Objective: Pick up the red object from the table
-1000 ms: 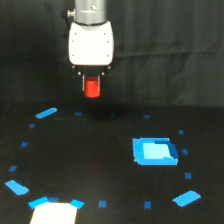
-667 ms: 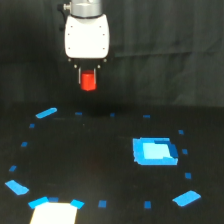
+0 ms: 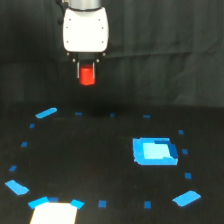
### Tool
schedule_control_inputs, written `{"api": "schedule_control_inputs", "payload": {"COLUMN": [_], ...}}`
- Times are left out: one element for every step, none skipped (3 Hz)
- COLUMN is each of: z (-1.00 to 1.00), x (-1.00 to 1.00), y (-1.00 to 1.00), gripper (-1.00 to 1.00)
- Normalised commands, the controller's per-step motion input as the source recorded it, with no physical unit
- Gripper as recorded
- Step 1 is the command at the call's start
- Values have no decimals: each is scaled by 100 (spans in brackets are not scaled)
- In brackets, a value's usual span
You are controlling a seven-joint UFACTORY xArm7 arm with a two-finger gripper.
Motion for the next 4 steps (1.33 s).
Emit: {"api": "schedule_control_inputs", "payload": {"z": [29,100,8,45], "x": [9,18,2,-20], "y": [-20,4,-12,-52], "gripper": [-98,-100,-99,-100]}}
